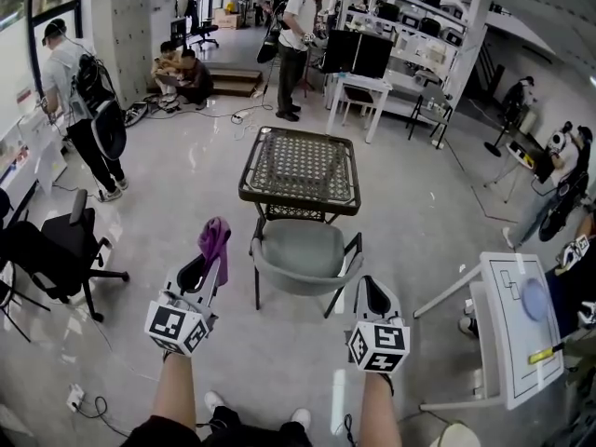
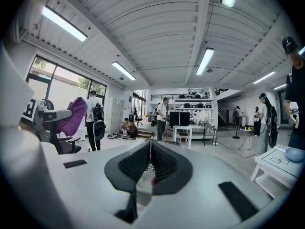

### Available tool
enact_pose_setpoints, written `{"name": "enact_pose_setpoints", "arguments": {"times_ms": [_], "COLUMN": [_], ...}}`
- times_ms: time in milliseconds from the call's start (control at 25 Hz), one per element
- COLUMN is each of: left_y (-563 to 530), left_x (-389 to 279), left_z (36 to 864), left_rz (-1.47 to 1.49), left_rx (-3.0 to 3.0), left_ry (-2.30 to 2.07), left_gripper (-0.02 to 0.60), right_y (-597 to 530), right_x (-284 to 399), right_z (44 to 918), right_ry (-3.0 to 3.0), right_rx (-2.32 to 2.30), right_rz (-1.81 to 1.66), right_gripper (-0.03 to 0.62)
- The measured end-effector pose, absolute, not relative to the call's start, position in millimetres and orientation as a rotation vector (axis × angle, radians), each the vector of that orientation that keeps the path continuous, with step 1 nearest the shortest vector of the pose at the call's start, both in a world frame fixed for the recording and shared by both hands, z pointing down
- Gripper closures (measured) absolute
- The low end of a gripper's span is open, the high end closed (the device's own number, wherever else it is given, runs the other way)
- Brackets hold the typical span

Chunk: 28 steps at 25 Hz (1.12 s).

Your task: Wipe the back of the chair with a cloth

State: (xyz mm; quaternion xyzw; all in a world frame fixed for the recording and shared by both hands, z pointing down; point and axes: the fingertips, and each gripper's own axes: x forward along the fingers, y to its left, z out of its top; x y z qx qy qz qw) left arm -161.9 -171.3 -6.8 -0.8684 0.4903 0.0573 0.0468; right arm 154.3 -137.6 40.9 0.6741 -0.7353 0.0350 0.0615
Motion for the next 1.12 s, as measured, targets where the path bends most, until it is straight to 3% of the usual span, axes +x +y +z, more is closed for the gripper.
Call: {"name": "enact_pose_setpoints", "arguments": {"times_ms": [1120], "left_y": [-151], "left_x": [-165], "left_z": [-24], "left_rz": [0.172], "left_rx": [-2.599], "left_ry": [1.498], "left_gripper": [0.501], "right_y": [-134], "right_x": [149], "right_z": [9], "right_ry": [-2.241], "right_rx": [2.025], "right_rz": [-0.001], "right_gripper": [0.568]}}
